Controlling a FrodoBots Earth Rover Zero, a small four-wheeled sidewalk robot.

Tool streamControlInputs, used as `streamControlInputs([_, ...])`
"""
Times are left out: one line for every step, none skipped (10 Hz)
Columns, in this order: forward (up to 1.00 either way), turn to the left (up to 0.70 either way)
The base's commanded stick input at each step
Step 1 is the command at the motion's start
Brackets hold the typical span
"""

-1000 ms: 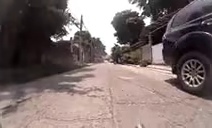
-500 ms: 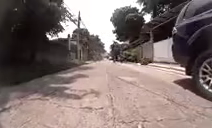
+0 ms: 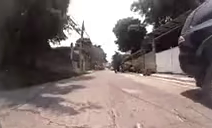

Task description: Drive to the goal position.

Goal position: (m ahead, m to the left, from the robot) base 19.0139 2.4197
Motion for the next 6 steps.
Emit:
streamControlInputs([1.00, 0.03])
streamControlInputs([1.00, 0.03])
streamControlInputs([1.00, 0.03])
streamControlInputs([1.00, 0.03])
streamControlInputs([1.00, 0.03])
streamControlInputs([1.00, 0.03])
